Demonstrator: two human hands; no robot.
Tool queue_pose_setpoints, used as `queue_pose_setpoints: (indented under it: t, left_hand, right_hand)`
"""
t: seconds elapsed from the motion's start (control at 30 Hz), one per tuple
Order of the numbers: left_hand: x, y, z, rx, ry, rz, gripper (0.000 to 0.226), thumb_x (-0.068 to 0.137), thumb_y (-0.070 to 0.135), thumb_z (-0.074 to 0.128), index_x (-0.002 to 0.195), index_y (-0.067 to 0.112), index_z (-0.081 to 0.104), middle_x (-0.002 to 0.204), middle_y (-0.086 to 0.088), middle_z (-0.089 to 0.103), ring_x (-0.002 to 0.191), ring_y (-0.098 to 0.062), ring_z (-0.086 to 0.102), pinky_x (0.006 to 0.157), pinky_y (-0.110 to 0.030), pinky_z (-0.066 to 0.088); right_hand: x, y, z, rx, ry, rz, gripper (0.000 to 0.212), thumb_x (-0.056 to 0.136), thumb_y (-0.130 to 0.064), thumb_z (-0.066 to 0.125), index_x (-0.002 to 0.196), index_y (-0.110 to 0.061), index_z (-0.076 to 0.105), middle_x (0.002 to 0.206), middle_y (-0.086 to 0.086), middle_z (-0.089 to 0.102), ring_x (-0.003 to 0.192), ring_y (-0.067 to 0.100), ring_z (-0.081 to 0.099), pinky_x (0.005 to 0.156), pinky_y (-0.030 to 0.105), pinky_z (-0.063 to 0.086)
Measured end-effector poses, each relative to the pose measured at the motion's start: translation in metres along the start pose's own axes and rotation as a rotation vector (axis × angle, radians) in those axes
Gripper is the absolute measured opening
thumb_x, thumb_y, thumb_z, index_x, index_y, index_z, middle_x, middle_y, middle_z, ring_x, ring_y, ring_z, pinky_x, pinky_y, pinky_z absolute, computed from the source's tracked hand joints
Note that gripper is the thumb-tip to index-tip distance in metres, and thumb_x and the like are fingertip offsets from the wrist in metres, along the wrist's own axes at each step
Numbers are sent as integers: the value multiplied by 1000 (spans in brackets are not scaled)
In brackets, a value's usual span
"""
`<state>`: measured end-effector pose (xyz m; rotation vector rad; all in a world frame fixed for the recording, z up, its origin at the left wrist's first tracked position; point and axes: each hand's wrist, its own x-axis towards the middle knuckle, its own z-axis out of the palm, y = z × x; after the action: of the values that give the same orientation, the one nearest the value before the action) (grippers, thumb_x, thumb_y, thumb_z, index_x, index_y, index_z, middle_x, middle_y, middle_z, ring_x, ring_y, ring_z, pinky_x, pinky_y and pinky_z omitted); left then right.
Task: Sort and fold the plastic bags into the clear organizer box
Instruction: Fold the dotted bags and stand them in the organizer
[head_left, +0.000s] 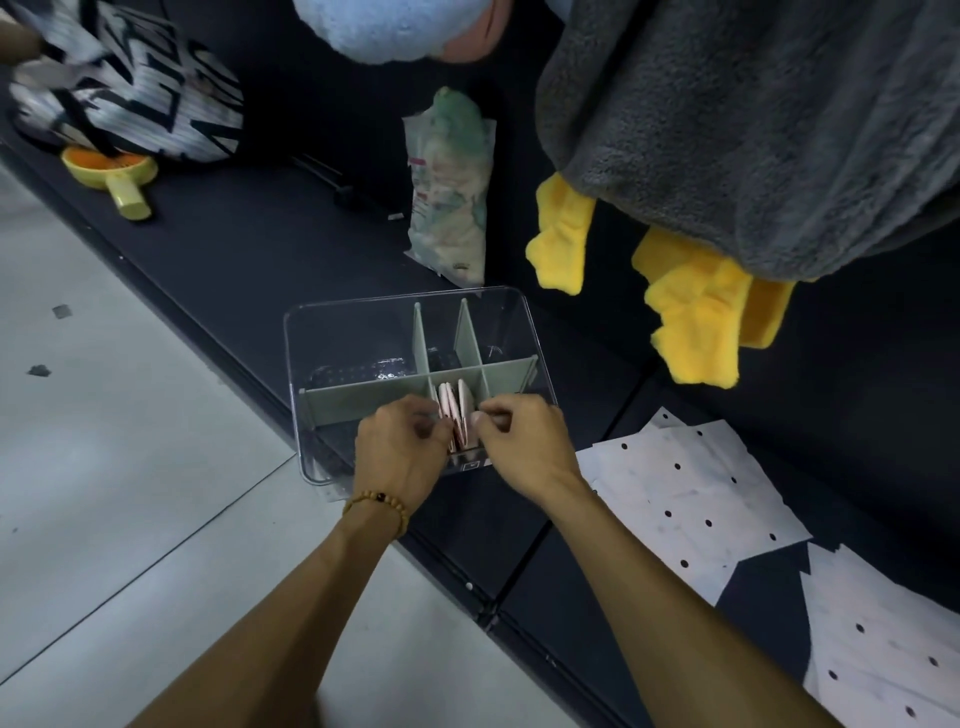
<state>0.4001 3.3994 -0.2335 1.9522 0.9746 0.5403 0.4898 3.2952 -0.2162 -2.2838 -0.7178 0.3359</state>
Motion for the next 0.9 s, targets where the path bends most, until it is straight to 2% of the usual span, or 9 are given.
queue_pose_setpoints:
  t: [0.2, 0.33, 0.4, 0.47, 0.57, 0.67, 0.77, 0.83, 0.9]
  left_hand:
    - [-34, 26, 2, -366, 11, -92, 11, 91, 19, 58, 96, 21, 67, 84, 8, 69, 83, -7, 65, 84, -30, 54]
    - [-76, 41, 28, -580, -141, -179, 17, 96, 24, 52, 109, 20, 63, 108, 0, 66, 103, -13, 62, 97, -34, 48]
    - [-98, 42, 45, -550, -219, -166, 23, 97, 28, 50, 117, 22, 60, 119, 3, 61, 105, -3, 57, 94, -22, 44]
    - [-115, 42, 61, -476, -288, -143, 29, 98, 31, 47, 124, 22, 56, 124, 6, 56, 100, 5, 53, 85, -12, 38]
    - [-130, 41, 82, -369, -361, -118, 31, 99, 33, 43, 127, 23, 52, 126, 6, 53, 96, 4, 50, 84, -13, 34]
    - [-135, 41, 96, -312, -380, -73, 29, 98, 29, 45, 124, 20, 54, 126, 3, 52, 101, -1, 50, 87, -13, 35]
    - [-133, 39, 103, -171, -405, 33, 31, 96, 25, 50, 125, 15, 55, 126, -1, 51, 114, -15, 52, 99, -25, 39]
    - [-129, 37, 103, 14, -432, 190, 41, 92, 28, 58, 131, 17, 51, 131, 0, 47, 123, -18, 46, 103, -26, 36]
    - [-125, 37, 99, 228, -486, 416, 60, 82, 37, 69, 136, 21, 46, 140, 4, 41, 136, -17, 31, 110, -28, 27]
  right_hand:
    - [-31, 32, -42, 209, 188, 142, 19, 91, -28, 57, 76, -31, 66, 75, -13, 68, 73, 8, 67, 70, 27, 54]
    - [-65, 78, -68, 205, 268, 280, 14, 94, -28, 53, 92, -28, 67, 90, -12, 68, 90, 12, 64, 75, 23, 51]
    - [-85, 108, -78, 71, 270, 346, 28, 97, -32, 49, 120, -21, 61, 119, -4, 63, 115, 16, 55, 96, 31, 46]
    - [-104, 137, -86, -97, 162, 389, 48, 98, -38, 47, 140, -16, 44, 147, 3, 42, 137, 19, 35, 110, 35, 33]
    - [-129, 171, -87, -317, -68, 310, 63, 97, -45, 46, 151, -19, 26, 161, 2, 10, 148, 18, 6, 120, 38, 13]
    - [-144, 184, -86, -354, -24, 183, 47, 100, -36, 46, 144, -22, 42, 159, 1, 20, 147, 17, 13, 120, 36, 16]
    - [-153, 188, -93, -369, -32, 116, 37, 101, -31, 43, 137, -24, 52, 156, -2, 29, 146, 16, 20, 116, 34, 21]
    - [-158, 189, -101, -313, -58, 59, 38, 102, -30, 42, 138, -23, 51, 154, -4, 33, 144, 14, 23, 116, 30, 20]
    - [-166, 187, -111, -194, -59, 2, 34, 101, -25, 46, 132, -23, 58, 142, -6, 51, 134, 7, 40, 109, 18, 28]
